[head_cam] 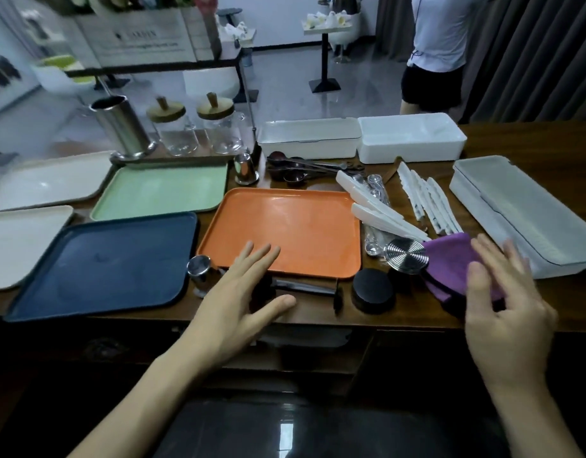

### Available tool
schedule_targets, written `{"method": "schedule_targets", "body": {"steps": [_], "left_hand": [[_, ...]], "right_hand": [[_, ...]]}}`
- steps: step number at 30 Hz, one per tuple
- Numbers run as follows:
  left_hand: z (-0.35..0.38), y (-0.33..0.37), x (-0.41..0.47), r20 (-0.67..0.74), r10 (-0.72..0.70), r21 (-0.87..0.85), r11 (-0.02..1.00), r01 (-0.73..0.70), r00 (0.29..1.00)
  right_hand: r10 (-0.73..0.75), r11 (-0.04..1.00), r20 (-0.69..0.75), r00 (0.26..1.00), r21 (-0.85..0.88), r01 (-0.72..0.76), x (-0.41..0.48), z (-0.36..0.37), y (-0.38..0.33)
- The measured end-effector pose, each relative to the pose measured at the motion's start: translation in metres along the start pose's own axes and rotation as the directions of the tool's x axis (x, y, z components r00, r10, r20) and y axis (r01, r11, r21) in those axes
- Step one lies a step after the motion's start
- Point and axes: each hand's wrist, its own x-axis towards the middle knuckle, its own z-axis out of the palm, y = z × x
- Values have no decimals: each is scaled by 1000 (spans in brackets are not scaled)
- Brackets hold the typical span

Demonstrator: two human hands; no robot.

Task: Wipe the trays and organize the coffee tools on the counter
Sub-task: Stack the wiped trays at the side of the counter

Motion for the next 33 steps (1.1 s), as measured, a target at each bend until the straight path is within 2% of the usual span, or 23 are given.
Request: {"method": "schedule_targets", "body": {"steps": [2, 5, 8, 10, 16, 21, 25, 33], "left_hand": [[-16, -7, -9, -34, -15, -61, 998, 13, 999], [-38, -17, -22, -81, -23, -118, 993, 13, 996], [-63, -37, -36, -128, -27, -138, 990, 9, 991], [-84, -57, -45, -147, -47, -130, 991, 28, 988], [-158, -134, -76, -189, -135, -157, 982, 106, 973], [-226, -203, -99, -233, -219, -174, 968, 181, 948], [-263, -249, -101, -259, -283, -199, 951, 236, 923], [-302, -328, -66, -264, -363, -251, 920, 299, 894]], "right_hand": [[-93, 991, 34, 995, 100, 89, -4, 12, -37], [-226, 960, 203, 953, 215, 181, -13, 48, -89], [-260, 947, 386, 885, 282, 155, -23, 93, -130], [-270, 944, 445, 854, 296, 144, -30, 124, -156], [-316, 925, 533, 785, 358, 129, -49, 208, -247], [-340, 908, 646, 684, 415, 59, -72, 283, -325], [-305, 922, 731, 610, 386, -2, -81, 335, -367], [-317, 910, 759, 568, 413, -44, -58, 435, -408]]}}
